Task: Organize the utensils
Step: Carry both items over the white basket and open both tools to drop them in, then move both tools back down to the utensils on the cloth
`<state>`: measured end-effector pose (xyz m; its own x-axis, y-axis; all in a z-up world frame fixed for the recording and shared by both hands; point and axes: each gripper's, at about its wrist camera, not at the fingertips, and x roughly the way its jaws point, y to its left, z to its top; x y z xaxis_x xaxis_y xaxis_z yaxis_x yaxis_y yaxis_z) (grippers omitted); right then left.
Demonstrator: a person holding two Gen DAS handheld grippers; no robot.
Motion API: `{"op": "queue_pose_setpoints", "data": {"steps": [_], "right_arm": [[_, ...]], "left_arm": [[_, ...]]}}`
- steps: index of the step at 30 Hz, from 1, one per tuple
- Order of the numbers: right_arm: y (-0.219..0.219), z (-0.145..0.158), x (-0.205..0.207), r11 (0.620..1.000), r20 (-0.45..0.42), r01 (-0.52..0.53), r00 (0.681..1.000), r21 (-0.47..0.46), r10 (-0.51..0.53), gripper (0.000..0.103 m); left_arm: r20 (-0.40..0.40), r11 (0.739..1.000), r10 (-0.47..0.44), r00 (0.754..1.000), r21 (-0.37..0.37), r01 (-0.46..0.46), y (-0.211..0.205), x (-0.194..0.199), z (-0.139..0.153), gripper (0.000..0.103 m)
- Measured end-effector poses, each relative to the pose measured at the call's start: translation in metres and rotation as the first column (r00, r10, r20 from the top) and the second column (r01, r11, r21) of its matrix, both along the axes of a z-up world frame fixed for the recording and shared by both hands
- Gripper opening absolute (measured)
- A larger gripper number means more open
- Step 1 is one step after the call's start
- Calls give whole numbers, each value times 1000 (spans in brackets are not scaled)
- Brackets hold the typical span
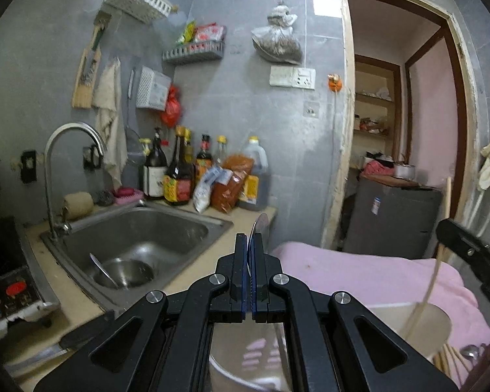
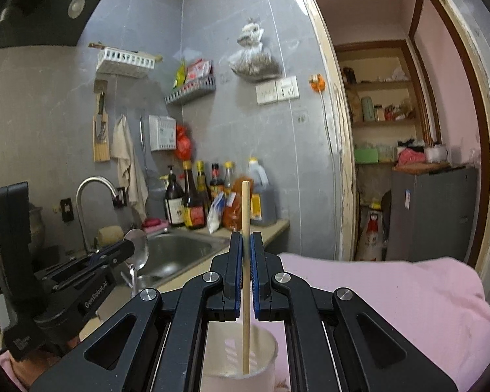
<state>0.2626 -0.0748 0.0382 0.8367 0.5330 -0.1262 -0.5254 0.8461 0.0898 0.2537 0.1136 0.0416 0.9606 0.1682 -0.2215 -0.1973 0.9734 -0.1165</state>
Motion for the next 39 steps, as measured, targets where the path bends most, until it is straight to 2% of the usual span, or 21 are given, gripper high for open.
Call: {"op": "queue_pose_setpoints", "data": {"steps": [4,8,10,11,12,16,19,20,25,26,27,29,32,39], "right_arm": [[-4,-1,-2,1000,-36,7,999,-3,-7,5],[-6,3,-6,1000,-42,5,999,-16,-6,10],[-11,8,-10,1000,-34,7,999,-6,-7,18],[-14,11,-12,1000,-25,9,1000,1,-9,24],[-18,13,-15,1000,-16,11,1000,8,-11,24],[-35,27,-26,999,24,40,999,19,-40,26],[-53,35,-35,997,50,70,996,30,-71,38],[-62,38,-39,996,59,85,994,38,-87,43],[-98,45,-58,987,96,153,983,39,-156,50],[-106,45,-62,985,101,170,980,38,-173,55],[-112,44,-65,982,103,183,977,37,-186,64],[-127,43,-72,977,102,208,972,36,-211,73],[-144,37,-79,968,99,249,963,14,-249,77],[-181,12,-87,949,43,313,949,-34,-311,93]], "left_arm": [[-23,996,-57,998,-63,56,1,-2,2,1],[-36,990,-102,994,-102,98,-1,-5,9,5],[-27,986,-121,992,-115,117,-4,-8,14,11],[-18,985,-127,992,-118,124,-6,-10,17,18],[-5,984,-135,991,-122,133,-8,-12,20,25],[25,977,-170,985,-123,172,-19,-21,33,31],[44,970,-203,978,-131,207,-27,-26,41,41],[50,967,-213,976,-131,218,-31,-28,44,43],[71,953,-275,959,-110,282,-57,-36,54,57],[75,950,-286,955,-108,293,-62,-38,55,60],[80,946,-298,951,-106,305,-68,-40,56,62],[84,942,-313,946,-99,321,-79,-42,56,67],[84,930,-351,933,-89,358,-97,-46,54,79],[-2,895,-444,896,-50,443,-139,-46,36,85]]}}
